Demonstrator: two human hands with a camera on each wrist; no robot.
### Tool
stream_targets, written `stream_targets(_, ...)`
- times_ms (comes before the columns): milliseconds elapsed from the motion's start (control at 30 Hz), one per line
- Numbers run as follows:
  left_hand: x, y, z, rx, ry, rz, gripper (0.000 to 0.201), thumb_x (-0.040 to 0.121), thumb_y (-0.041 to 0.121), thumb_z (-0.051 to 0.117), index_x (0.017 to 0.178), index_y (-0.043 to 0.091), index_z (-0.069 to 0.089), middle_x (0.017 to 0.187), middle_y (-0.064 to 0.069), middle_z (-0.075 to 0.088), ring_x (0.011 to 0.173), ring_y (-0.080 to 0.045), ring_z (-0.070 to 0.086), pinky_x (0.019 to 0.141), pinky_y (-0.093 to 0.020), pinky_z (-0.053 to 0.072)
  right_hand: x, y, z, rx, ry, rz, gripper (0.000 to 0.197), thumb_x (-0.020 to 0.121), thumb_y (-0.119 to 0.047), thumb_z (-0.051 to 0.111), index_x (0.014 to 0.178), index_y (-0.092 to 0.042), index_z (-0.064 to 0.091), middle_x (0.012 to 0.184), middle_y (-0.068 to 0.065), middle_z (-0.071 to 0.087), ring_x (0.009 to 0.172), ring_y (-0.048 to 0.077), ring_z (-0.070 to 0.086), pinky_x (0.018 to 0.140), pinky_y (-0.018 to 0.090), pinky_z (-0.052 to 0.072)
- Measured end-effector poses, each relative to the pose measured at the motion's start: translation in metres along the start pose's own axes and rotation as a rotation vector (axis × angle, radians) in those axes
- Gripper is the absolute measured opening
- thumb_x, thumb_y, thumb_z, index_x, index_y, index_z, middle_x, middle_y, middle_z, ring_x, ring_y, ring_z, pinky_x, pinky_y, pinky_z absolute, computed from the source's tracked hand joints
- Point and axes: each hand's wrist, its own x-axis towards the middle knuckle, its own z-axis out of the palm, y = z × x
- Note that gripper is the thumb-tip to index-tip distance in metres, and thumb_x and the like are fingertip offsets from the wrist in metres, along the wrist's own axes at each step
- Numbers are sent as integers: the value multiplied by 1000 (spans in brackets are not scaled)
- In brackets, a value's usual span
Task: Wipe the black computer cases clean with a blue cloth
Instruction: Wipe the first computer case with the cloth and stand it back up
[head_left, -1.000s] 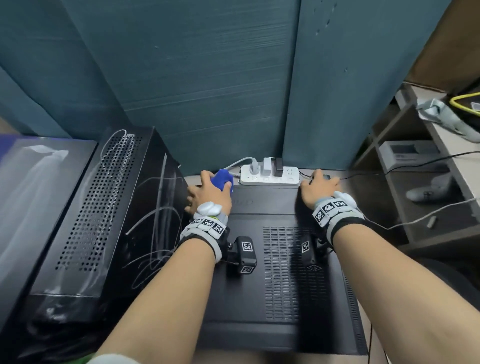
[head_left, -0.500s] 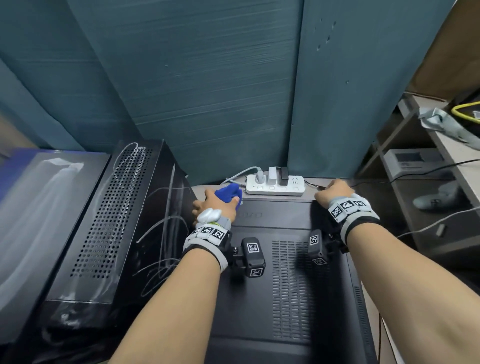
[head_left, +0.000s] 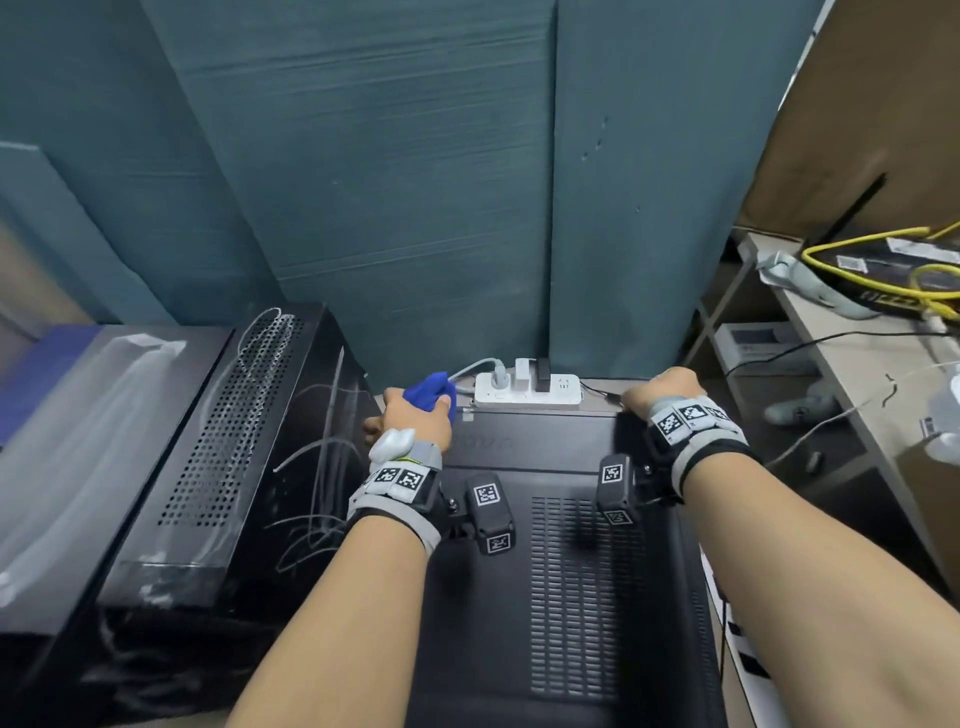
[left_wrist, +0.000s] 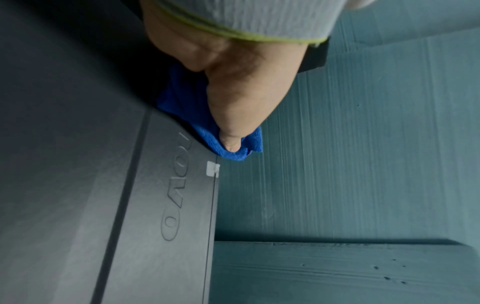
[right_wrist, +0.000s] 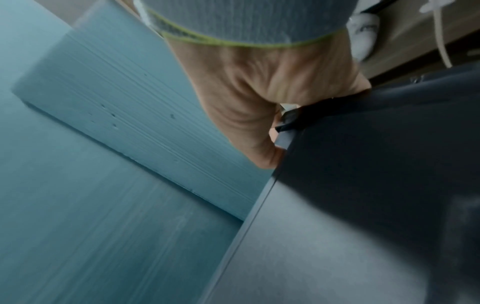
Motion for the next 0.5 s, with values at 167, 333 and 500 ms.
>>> stream_targets(167,-32,13,-29,-164,86,32,50,88,55,64,122,24,44,121,-10,42,94,-35,55,78,-39,35,-20,-15,-36,95,67,-89,27,66,-25,71,87,-9,69,84,7,72,71,29,65,71,30,51)
stream_targets(333,-70,17,-53,-315,232,91,48,89,56,64,118,24,45,123,-13,44,109,-33,48,83,-40,30,-51,-19,-64,225,164,-172,30,56,-28,78,80,-16,65,86,3,71,86,33,68,80,34,57)
stream_targets(500,-121,1,-70,-419,391,186,48,88,55,65,119,24,46,122,-16,49,117,-35,49,84,-41,37,-94,1,-86,377,279,-281,42,62,-30,78,101,-23,62,111,5,67,113,35,59,84,31,43)
